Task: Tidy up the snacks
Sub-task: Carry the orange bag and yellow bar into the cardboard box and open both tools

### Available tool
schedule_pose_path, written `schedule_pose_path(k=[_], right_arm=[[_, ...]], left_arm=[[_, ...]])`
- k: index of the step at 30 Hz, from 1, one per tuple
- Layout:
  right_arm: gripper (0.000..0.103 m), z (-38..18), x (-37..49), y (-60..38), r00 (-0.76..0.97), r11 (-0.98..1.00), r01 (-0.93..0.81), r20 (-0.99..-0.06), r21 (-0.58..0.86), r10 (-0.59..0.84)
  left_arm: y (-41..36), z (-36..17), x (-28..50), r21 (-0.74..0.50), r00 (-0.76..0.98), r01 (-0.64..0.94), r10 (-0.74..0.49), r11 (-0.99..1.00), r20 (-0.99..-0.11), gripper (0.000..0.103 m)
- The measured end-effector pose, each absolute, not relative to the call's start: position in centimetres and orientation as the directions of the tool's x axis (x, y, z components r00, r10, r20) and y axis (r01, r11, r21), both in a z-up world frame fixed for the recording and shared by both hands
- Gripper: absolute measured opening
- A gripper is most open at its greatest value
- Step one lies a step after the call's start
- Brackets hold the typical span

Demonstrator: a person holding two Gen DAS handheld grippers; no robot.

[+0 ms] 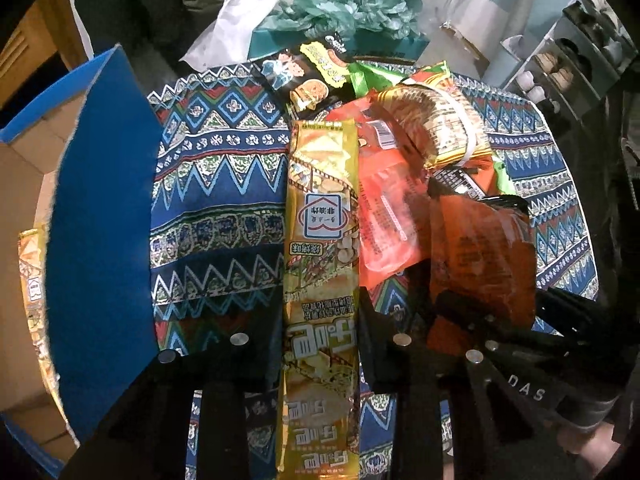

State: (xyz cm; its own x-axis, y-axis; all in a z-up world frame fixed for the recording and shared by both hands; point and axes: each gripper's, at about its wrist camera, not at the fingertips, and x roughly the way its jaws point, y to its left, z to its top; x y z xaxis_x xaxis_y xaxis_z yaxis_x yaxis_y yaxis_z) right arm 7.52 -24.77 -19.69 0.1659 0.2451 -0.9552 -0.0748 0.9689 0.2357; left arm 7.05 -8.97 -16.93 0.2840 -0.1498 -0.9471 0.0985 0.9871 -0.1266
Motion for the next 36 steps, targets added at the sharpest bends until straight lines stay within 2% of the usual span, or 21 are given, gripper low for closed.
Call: schedule_pose_path(k=[5,21,36], right_arm=[[0.051,-18.5,6.9,-23.8,0.193,0.970,-0.134,-0.955,0.202,0.225],[0.051,-13.3,5.7,-25.1,0.296,0.967,-0.176,-0.928,0.182,0.228],[0.051,-7.7,6.3,-21.9,0.366,0.942,-0.266,-0.883,0.204,0.295]], left_arm=[[-8.9,-15.8,6.5,-0.140,0.305,0.106,-0.166,0.984,-0.938,0.032],[-7.0,-11.4,4.7,-0.184,0.399,0.077,-0.199,0.980,-0.895,0.032],[-2.8,-6.2,3.9,-0.211,0.513,0.021,-0.191,0.977,-0.837,0.032]])
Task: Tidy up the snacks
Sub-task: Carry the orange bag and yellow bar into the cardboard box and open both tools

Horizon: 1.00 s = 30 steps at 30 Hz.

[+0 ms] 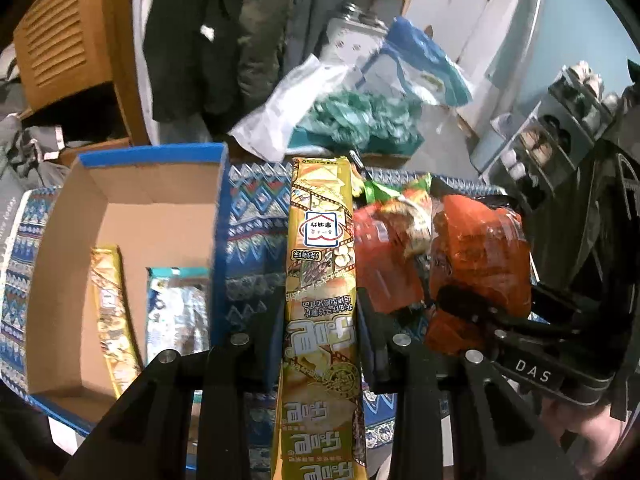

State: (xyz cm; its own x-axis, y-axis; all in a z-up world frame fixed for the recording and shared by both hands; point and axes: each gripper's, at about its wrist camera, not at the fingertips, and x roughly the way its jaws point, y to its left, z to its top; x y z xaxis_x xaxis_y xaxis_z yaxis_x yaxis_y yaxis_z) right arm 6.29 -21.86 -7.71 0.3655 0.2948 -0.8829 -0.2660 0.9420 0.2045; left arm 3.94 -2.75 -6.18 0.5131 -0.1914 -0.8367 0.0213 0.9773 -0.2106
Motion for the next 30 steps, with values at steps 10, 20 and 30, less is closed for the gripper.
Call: schedule_pose_path(k=[10,20,30], right_arm=[[0.051,-5.3,6.9,-17.1,0.371,0.911,-0.343,-0.858,0.229,0.355],[0.051,-3.7,7.1,-10.4,0.356,0.871,-0.435,-0.845,0.229,0.400],[0.051,-4.1,6.9,-3.2,0.292,0.824,-0.509,-0.851,0.249,0.437]], left_arm=[[1.4,-4.3,2.8,-0.228,0.564,-0.036,-0.169,0.973,-0.809,0.032],[6.5,-4.0,1.3,-0.221,0.594,-0.118,-0.110,0.968,-0.797,0.032],[12.6,-5.0,-0.1,-0.218,0.602,-0.243,-0.029,0.945,-0.798,0.032]])
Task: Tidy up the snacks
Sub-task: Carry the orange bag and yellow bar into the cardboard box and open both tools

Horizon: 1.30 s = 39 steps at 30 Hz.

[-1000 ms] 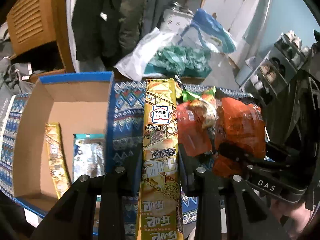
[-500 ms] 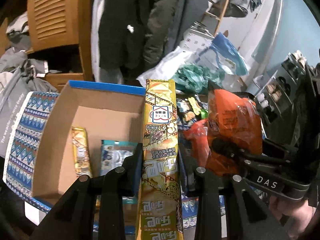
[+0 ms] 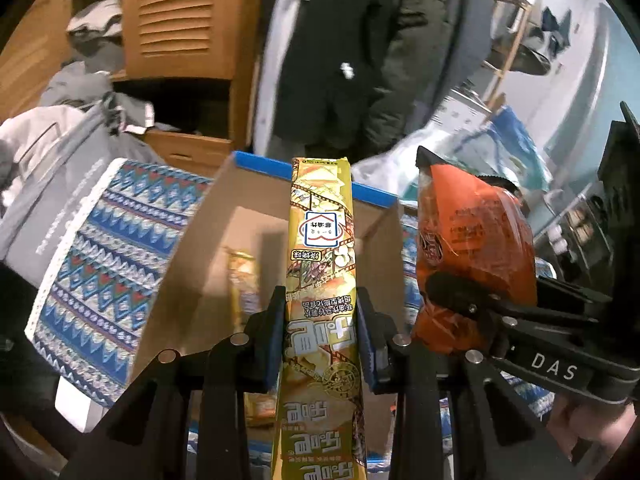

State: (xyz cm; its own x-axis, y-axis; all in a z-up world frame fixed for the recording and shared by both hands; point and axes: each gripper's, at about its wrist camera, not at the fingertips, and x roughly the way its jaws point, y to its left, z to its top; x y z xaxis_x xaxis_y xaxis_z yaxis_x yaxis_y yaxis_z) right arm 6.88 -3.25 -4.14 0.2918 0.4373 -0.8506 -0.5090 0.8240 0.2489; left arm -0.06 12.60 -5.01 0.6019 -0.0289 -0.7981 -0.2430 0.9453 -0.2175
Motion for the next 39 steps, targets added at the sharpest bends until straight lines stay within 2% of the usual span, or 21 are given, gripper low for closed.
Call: schedule_pose_path(k=[9,18,21,23,25,27,34,39], right_arm=[[0.051,-5.8,6.9,1.1,0.226,0.802,-0.532,-0.867,0.273,0.445],[0.053,-7.3,7.7,2.5,0.179,0.805,-0.519,-0.884,0.288,0.432],[0.062,-7.7,7.9,2.3,0.186,0.816,-0.509,-0.891,0.274,0.415],[0.066,-7.7,8.0,2.1,0.195,0.821,-0.503,-0.890,0.269,0.411],[0.068,-7.5,8.1,1.8,0.207,0.826,-0.498,-0.889,0.264,0.409],[0.068,-7.2,8.3,1.4,0.212,0.828,-0.489,-0.883,0.275,0.419],[0.069,-5.9,8.7,-0.1,0.232,0.834,-0.468,-0.870,0.291,0.434],[0.069,-5.3,8.6,-1.6,0.258,0.844,-0.463,-0.869,0.272,0.422]], left_arm=[[15.9,-7.3,-0.3,-0.210,0.567,-0.322,0.010,0.923,-0.824,0.032],[17.1,-9.0,0.1,-0.229,0.529,-0.359,-0.005,0.905,-0.849,0.032],[17.0,-9.3,0.2,-0.215,0.518,-0.369,0.007,0.904,-0.856,0.035],[16.9,-9.2,0.2,-0.203,0.515,-0.367,0.016,0.908,-0.857,0.039],[17.0,-9.2,0.3,-0.192,0.507,-0.373,0.027,0.908,-0.861,0.054],[16.9,-9.1,0.2,-0.188,0.511,-0.374,0.032,0.908,-0.859,0.058],[16.1,-8.7,0.4,-0.182,0.514,-0.355,0.029,0.917,-0.857,0.064],[15.2,-8.3,0.6,-0.192,0.520,-0.343,0.016,0.920,-0.854,0.064]])
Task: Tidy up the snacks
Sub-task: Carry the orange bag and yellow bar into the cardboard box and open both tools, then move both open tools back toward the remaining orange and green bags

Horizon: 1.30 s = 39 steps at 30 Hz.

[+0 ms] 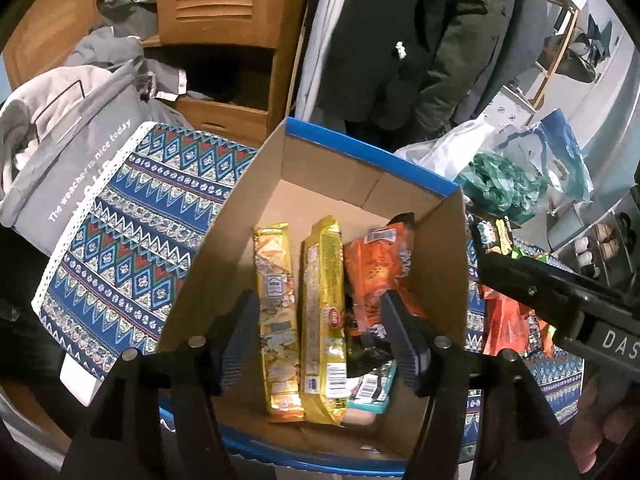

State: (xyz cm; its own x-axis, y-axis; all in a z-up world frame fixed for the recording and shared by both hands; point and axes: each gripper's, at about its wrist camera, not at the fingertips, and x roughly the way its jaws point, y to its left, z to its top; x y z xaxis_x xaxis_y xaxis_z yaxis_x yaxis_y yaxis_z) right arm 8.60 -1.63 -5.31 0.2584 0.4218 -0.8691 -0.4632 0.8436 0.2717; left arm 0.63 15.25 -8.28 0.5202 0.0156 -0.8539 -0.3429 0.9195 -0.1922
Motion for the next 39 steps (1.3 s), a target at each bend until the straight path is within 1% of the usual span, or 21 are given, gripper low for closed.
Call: schedule_pose_path(k=[7,11,24,28,35,39], right_arm=[[0.069,-5.0,8.7,-4.5,0.288,0.864,-0.443,-0.875,0.239,0.389],[0.069,-4.9,8.8,-6.6,0.309,0.882,-0.415,-0.876,0.225,0.369],[0.069,-4.7,9.3,-13.3,0.353,0.920,-0.335,-0.879,0.202,0.321],[0.069,-4.7,9.5,-15.2,0.364,0.929,-0.317,-0.881,0.188,0.302],[0.069,-5.3,9.6,-18.9,0.372,0.944,-0.299,-0.893,0.142,0.253],[0.069,-5.9,9.9,-20.7,0.362,0.949,-0.299,-0.908,0.100,0.210]], left_arm=[[13.0,-7.2,1.1,-0.199,0.536,-0.303,-0.006,0.932,-0.844,0.064],[11.5,-6.8,1.5,-0.185,0.541,-0.273,-0.009,0.944,-0.841,0.068],[5.7,-6.6,3.1,-0.152,0.520,-0.171,-0.042,0.974,-0.853,0.070],[3.6,-6.5,3.6,-0.125,0.517,-0.133,-0.039,0.983,-0.855,0.070],[0.8,-7.0,4.8,-0.096,0.488,-0.095,-0.038,0.991,-0.872,0.072],[-0.5,-7.4,5.5,-0.080,0.474,-0.075,-0.035,0.994,-0.880,0.075]])
